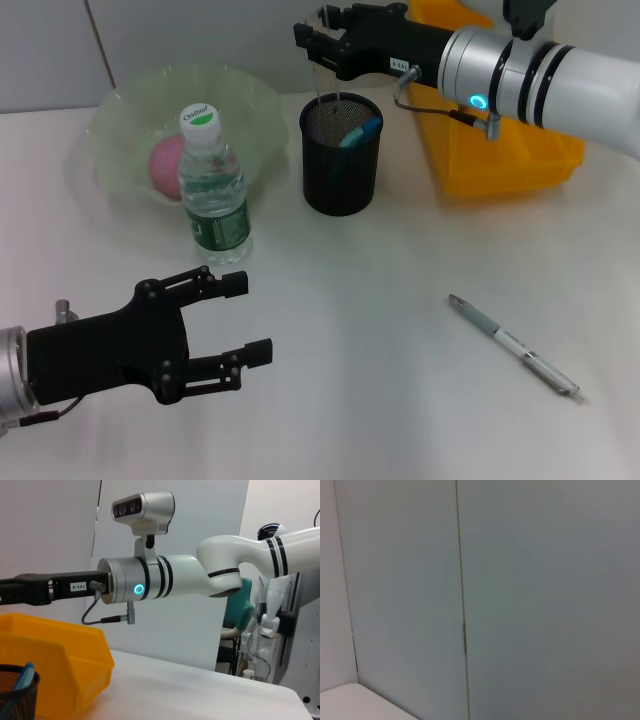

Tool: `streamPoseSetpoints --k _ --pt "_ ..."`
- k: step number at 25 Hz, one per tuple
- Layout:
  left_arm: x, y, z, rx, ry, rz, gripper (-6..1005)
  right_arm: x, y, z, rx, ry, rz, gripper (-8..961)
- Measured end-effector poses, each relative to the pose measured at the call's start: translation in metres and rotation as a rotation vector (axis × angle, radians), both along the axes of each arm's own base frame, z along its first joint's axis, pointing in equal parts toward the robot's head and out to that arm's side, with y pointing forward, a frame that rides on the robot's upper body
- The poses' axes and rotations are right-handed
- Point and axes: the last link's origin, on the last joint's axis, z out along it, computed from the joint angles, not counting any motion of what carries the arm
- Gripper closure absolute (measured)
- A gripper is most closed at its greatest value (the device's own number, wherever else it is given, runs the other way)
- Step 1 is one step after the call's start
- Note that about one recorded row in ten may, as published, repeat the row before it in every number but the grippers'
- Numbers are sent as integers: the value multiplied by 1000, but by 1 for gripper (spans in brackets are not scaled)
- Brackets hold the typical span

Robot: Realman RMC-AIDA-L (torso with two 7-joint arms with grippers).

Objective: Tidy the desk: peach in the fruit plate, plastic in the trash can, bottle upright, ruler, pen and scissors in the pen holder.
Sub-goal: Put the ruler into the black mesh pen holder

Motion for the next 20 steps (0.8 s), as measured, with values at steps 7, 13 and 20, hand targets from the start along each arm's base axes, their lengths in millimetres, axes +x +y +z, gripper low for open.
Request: streamPoseSetpoints --k 7,13,20 --pt "0 1 1 2 -1 1 194 2 -2 -2 -10 -7 -2 450" --pt "1 1 3 5 0 -5 195 5 -2 1 -4 2 -4 437" --pt "1 2 4 10 4 -9 196 6 -3 5 3 12 -1 355"
